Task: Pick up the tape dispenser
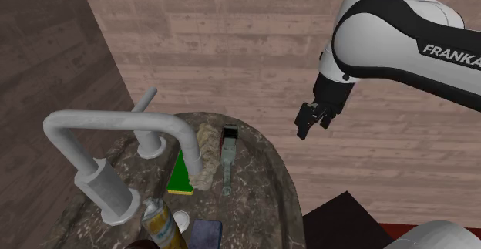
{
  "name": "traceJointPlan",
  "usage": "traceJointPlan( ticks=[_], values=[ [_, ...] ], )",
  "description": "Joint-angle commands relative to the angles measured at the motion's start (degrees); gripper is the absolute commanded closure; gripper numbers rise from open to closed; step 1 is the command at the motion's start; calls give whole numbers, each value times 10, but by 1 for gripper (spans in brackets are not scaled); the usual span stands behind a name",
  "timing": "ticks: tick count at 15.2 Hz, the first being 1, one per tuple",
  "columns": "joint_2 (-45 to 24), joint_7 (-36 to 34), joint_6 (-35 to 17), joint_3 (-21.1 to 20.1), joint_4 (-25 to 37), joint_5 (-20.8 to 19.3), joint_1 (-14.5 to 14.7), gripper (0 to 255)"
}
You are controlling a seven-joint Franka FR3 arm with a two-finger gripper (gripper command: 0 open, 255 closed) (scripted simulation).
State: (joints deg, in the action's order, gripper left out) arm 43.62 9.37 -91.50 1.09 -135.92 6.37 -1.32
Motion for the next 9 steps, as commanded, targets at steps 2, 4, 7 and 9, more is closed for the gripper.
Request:
traceJointPlan(
  ticks=[2, 4, 7, 9],
  values=[
    [3, -39, -11, -17, -6, 14, -4, 0],
    [3, -117, -35, -53, -14, 42, -12, 0],
    [-9, -233, -75, -109, -15, 79, -26, 0],
    [-24, -310, -103, -146, -9, 99, -37, 0]
  ],
)
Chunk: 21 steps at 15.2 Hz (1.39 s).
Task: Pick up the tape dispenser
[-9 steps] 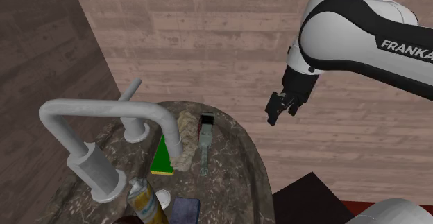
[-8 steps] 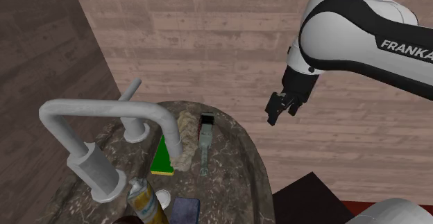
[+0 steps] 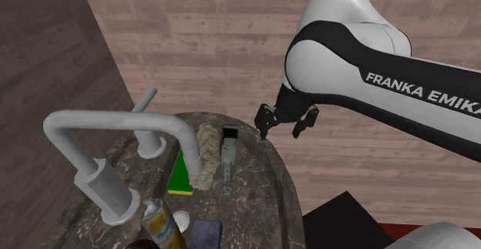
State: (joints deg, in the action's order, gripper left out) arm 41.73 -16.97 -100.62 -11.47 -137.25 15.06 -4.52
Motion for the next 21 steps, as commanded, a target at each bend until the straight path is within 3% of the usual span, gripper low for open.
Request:
traceJointPlan(
  ticks=[1, 6, 10, 20, 21],
  values=[
    [-16, -85, -26, -39, 10, 20, -12, 0],
    [-84, -278, -95, -132, 56, 37, -57, 0],
    [-156, -438, -142, -208, 114, 16, -108, 0],
    [-170, -449, -205, -225, 68, 19, -110, 0],
    [-169, -450, -204, -226, 69, 19, -109, 255]
  ],
)
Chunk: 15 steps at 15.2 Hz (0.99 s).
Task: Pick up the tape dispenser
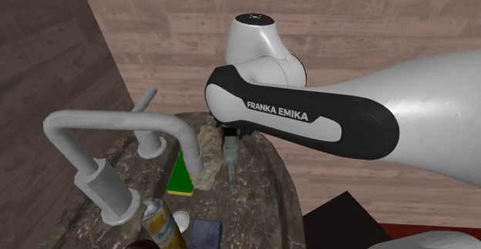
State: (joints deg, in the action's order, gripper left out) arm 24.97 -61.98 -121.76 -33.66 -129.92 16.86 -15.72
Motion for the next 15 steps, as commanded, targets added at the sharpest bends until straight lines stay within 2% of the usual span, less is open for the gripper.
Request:
traceJointPlan(
  ticks=[1, 9, 15],
  values=[
    [-3, 0, 8, -4, -3, 1, 2, 255],
    [-2, 1, 7, -3, -5, 1, 2, 255],
    [4, -1, 54, 6, 35, -4, 0, 255]
  ],
)
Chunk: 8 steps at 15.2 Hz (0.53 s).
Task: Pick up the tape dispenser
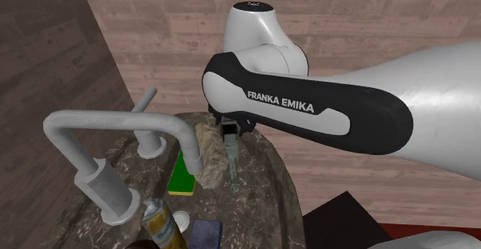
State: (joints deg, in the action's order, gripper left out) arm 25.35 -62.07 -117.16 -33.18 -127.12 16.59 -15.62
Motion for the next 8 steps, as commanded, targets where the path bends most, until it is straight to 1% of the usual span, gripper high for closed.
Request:
traceJointPlan(
  ticks=[1, 8],
  values=[
    [1, -1, 15, 3, 14, -2, -1, 255],
    [1, -5, 68, 12, 67, -9, -5, 255]
  ],
)
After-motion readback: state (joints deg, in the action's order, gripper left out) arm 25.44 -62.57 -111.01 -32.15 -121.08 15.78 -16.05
